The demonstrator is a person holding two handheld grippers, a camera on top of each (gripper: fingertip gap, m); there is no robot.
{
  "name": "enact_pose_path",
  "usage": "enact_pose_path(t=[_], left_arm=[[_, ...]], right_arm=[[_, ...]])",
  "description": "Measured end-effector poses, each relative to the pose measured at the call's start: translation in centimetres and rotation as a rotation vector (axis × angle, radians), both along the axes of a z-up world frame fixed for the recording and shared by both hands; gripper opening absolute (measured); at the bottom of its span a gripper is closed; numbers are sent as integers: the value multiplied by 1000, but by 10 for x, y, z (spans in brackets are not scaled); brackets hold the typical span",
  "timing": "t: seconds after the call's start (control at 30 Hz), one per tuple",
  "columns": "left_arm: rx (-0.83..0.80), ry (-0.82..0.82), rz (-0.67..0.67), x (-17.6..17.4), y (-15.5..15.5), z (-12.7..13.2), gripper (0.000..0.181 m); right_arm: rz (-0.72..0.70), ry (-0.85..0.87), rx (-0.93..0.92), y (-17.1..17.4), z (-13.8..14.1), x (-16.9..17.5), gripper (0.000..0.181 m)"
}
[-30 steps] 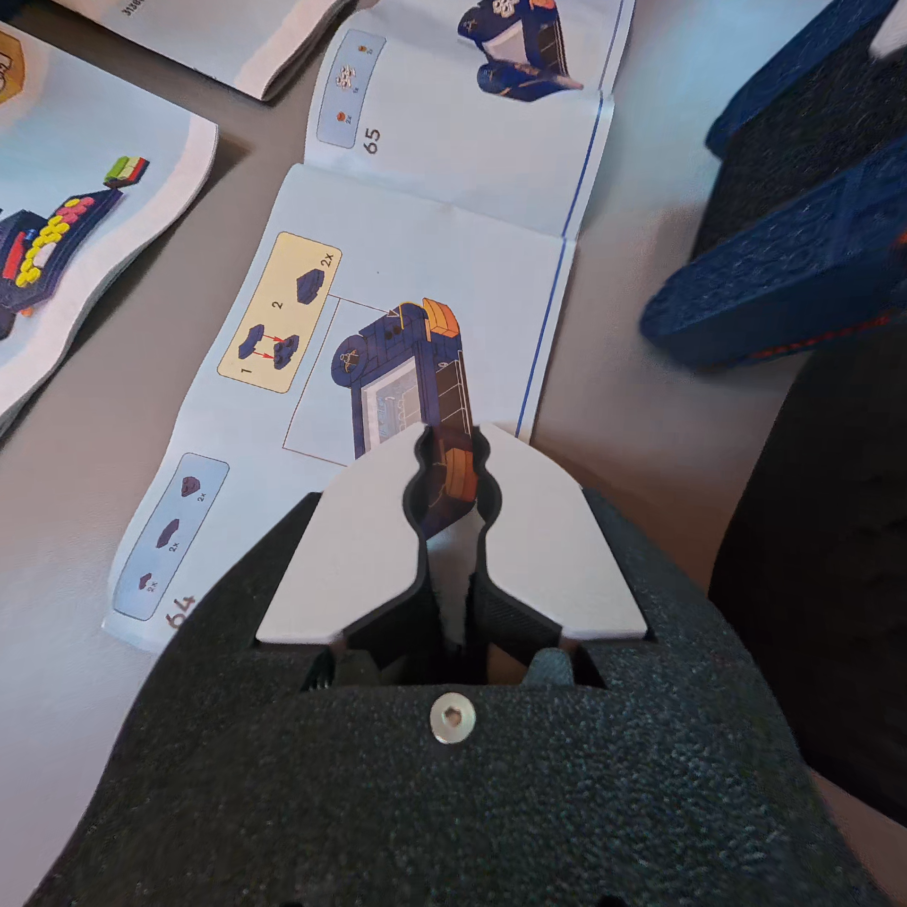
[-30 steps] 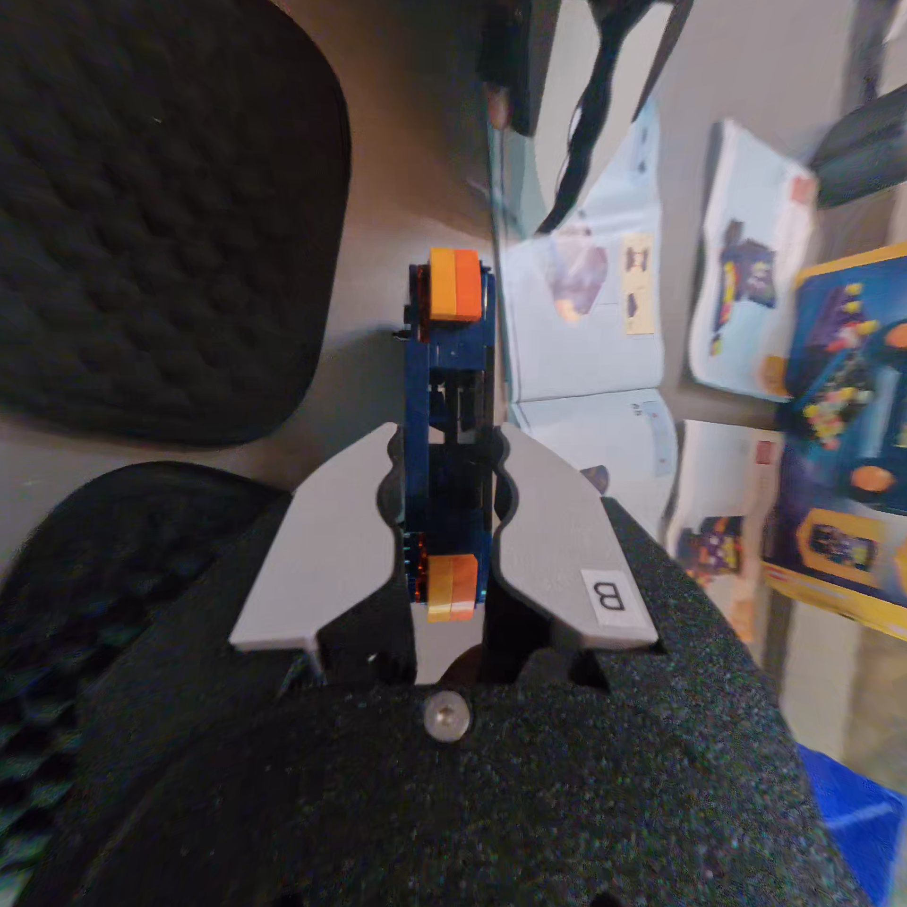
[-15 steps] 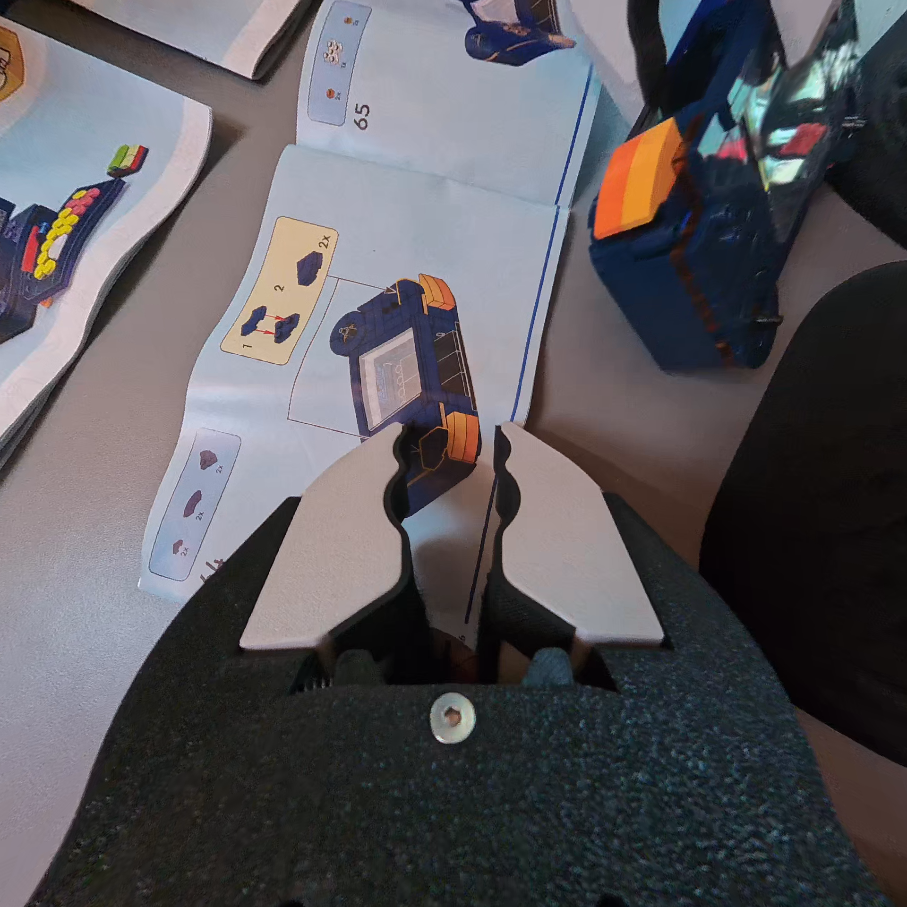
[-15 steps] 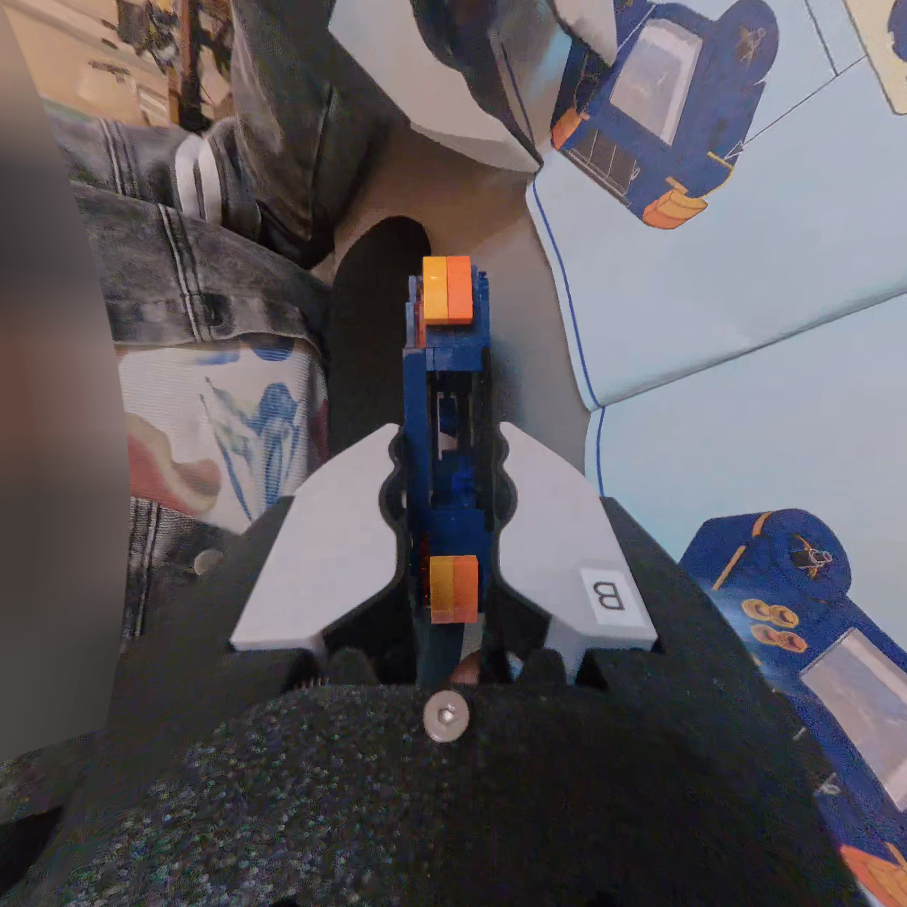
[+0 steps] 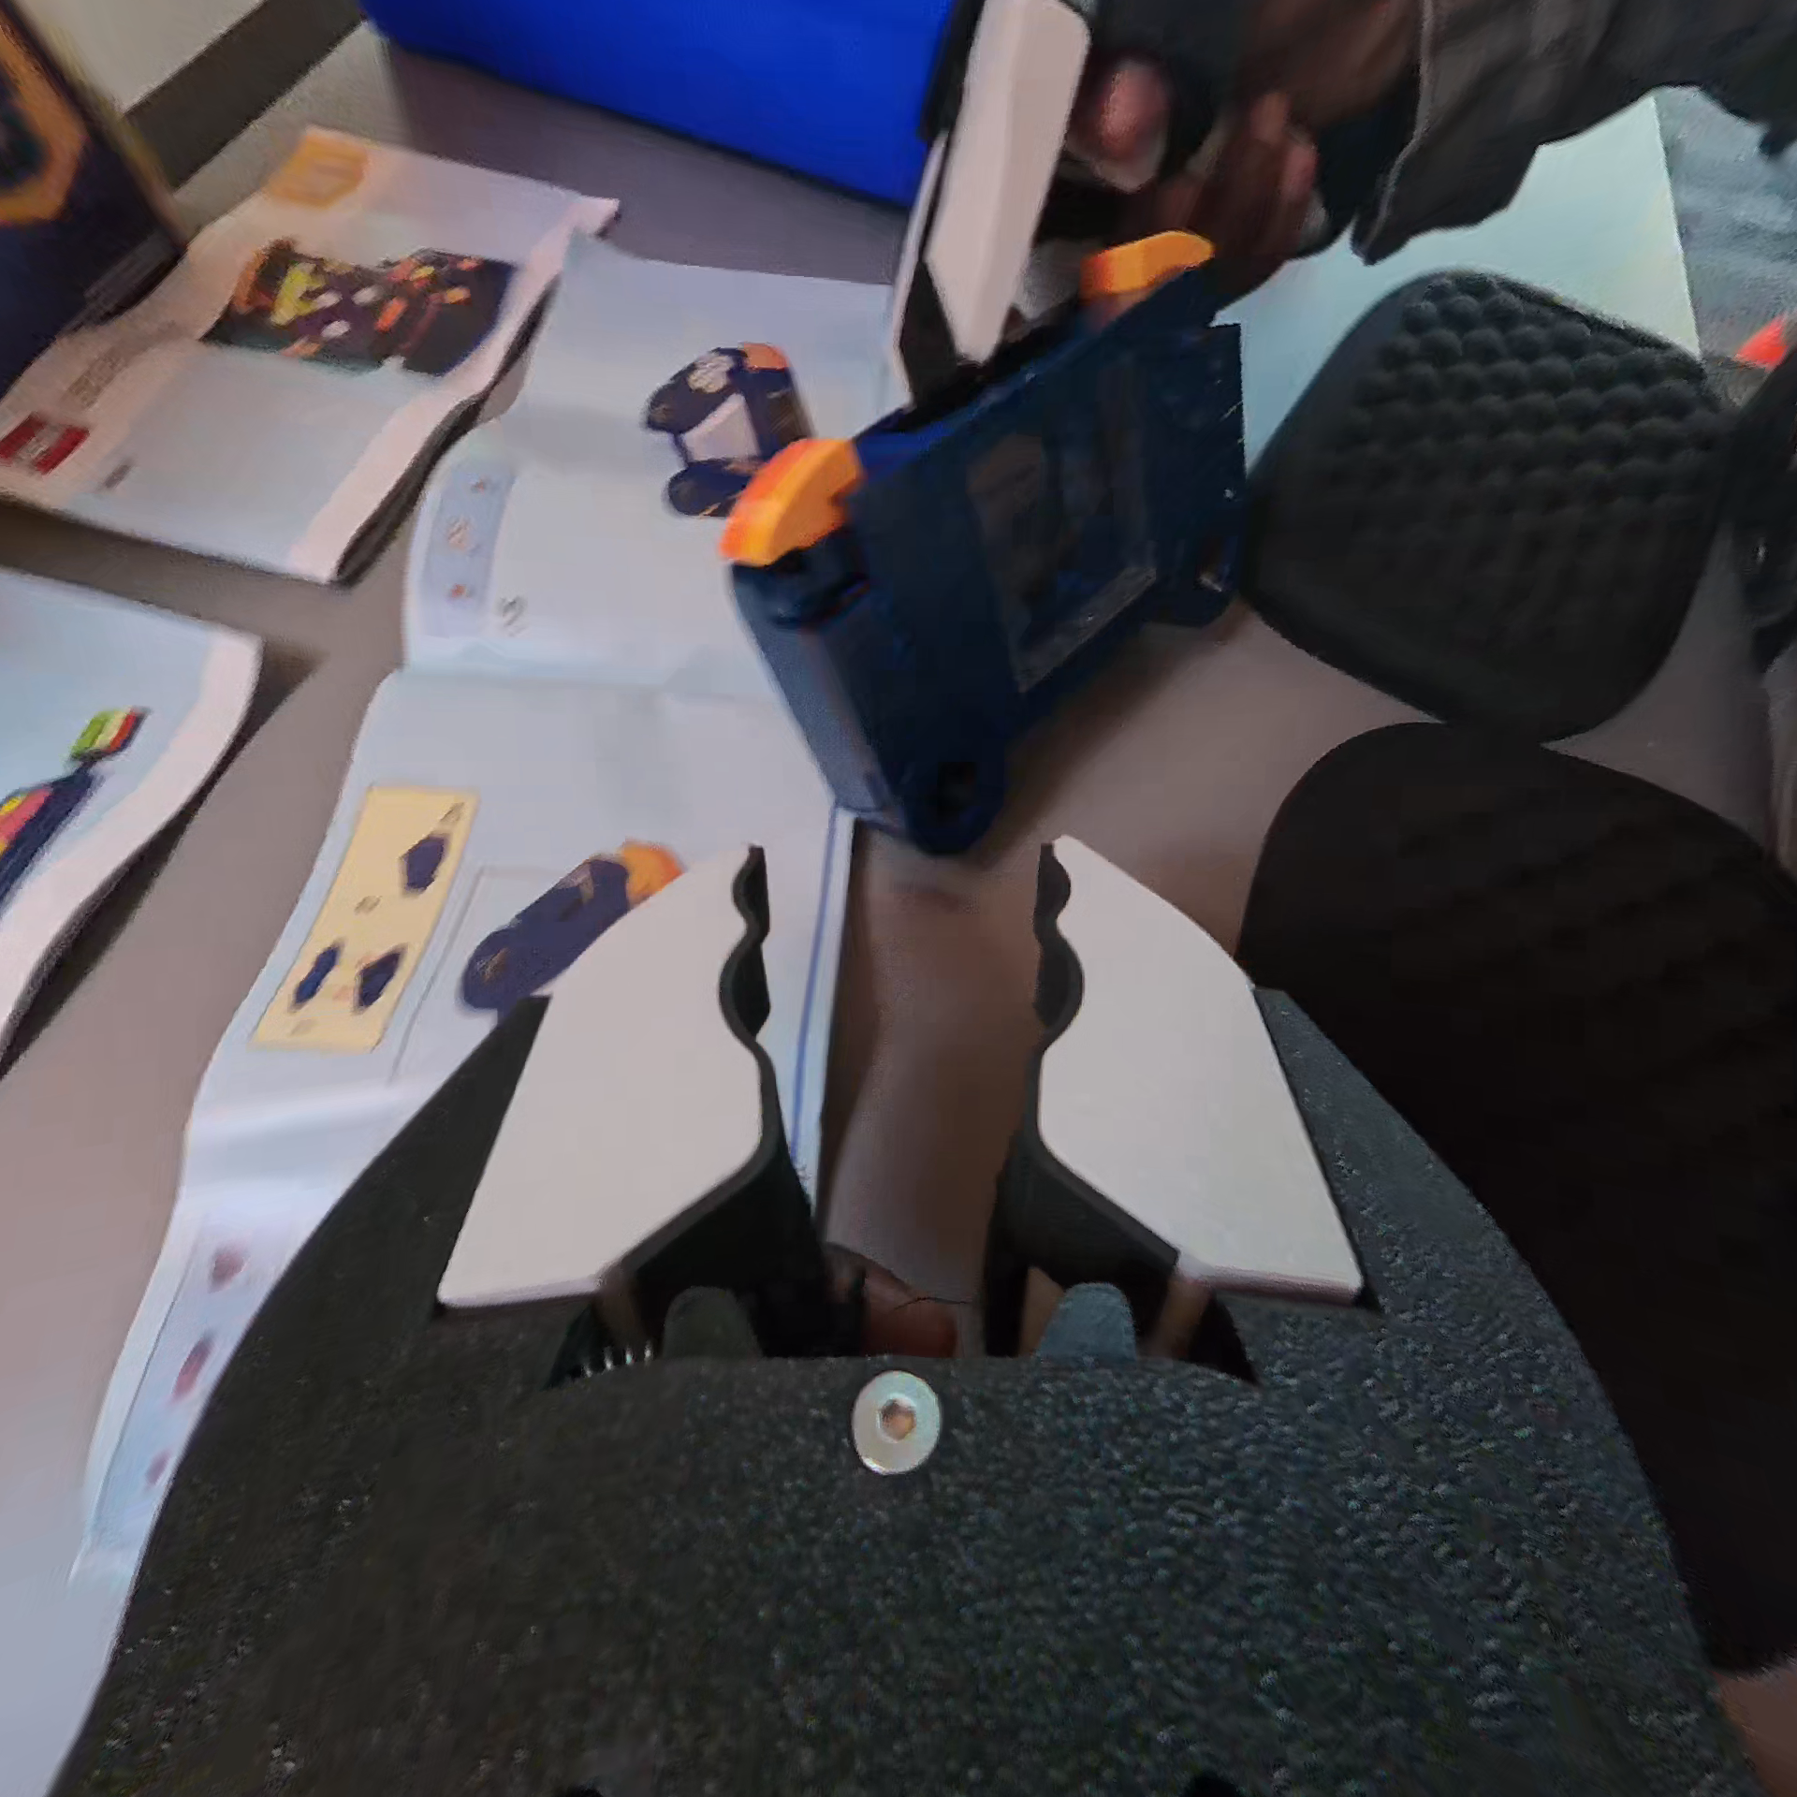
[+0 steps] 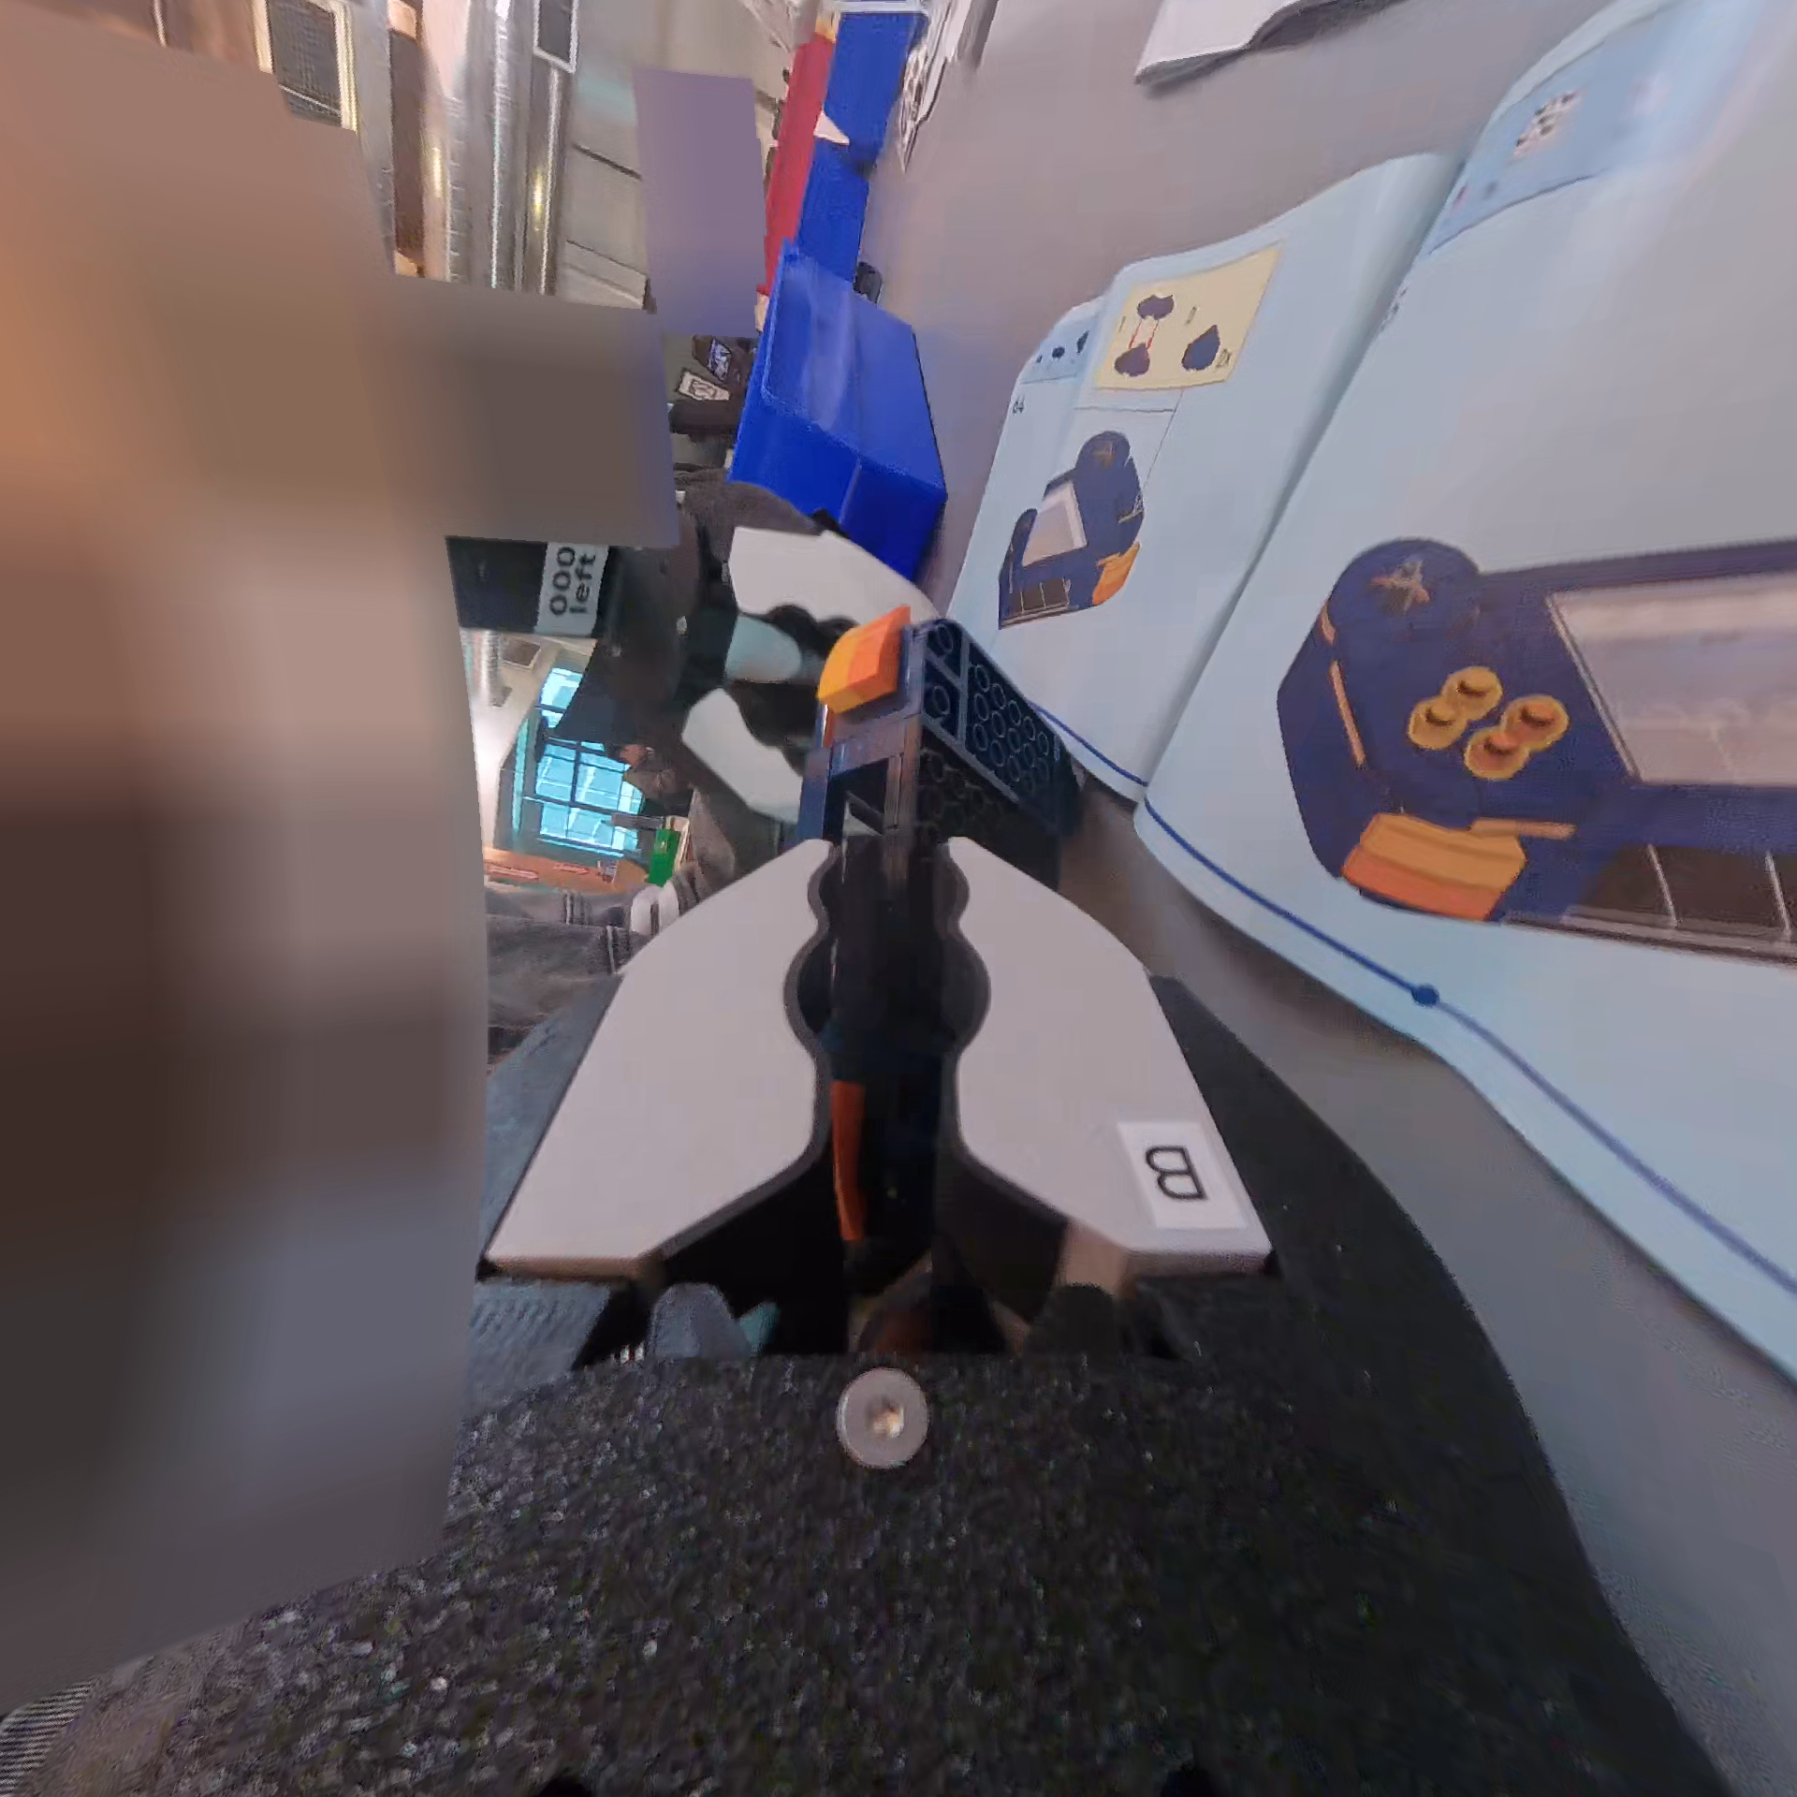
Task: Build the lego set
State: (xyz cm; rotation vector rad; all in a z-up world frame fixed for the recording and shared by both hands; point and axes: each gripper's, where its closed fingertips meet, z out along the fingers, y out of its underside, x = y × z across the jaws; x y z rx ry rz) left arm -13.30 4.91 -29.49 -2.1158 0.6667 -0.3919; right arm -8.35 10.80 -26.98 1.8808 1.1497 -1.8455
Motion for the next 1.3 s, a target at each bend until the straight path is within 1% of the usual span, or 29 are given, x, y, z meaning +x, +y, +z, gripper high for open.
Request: enact_pose_path(t=[0.03,0.1,0.17,0.23,0.37,0.43,0.57,0.6,0.63,0.7,0.73,0.8,0.87,0.9,0.97,1.03,1.07,1.1,1.17,1.2,1.23,1.3], left_arm=[[0,32,-24,10,2,-4,53],[2,105,-53,22,7,-14,52],[5,165,-51,25,10,-22,52],[12,177,-44,28,13,-27,50],[41,279,-6,19,20,-34,48],[45,282,7,15,22,-35,47],[17,251,32,6,21,-36,49],[6,272,33,1,18,-36,48],[0,305,42,-7,15,-35,42],[-6,331,55,-21,6,-29,39],[-3,314,74,-27,2,-24,37],[2,274,130,-40,-4,-16,35],[-6,263,182,-53,-6,-16,37],[-23,272,204,-58,-6,-19,41],[-64,293,215,-63,-8,-29,48],[-76,303,225,-66,-7,-34,53],[-74,296,228,-66,-6,-34,53],[-70,294,241,-68,-5,-34,55],[-53,300,306,-77,0,-34,53],[-41,308,333,-82,2,-33,50],[-34,309,346,-83,3,-33,49],[-39,285,327,-80,3,-34,41]], right_arm=[[-4,-3,12,-1,-2,3,17],[-12,-14,48,0,-9,7,24],[-6,-30,84,0,-15,12,30],[21,-62,147,-2,-25,18,38],[74,-99,230,-11,-38,28,42],[98,-110,253,-17,-41,31,42],[97,-114,301,-21,-45,32,48],[116,-120,306,-21,-44,35,46],[133,-120,312,-20,-42,38,46],[119,-59,346,-13,-27,37,38],[102,-22,387,-7,-17,35,35],[20,7,565,15,-7,27,28],[-83,15,784,40,-7,14,24],[-116,-2,883,49,-13,8,24],[-88,-70,1039,57,-37,4,28],[-67,-146,1146,63,-61,3,32],[-80,-141,1208,69,-66,0,35],[-109,-125,1262,76,-67,-3,42],[-141,-132,1222,82,-67,-8,40],[-155,-144,1228,88,-67,-10,34],[-160,-145,1245,93,-67,-13,38],[-168,-142,1226,96,-67,-16,38]])
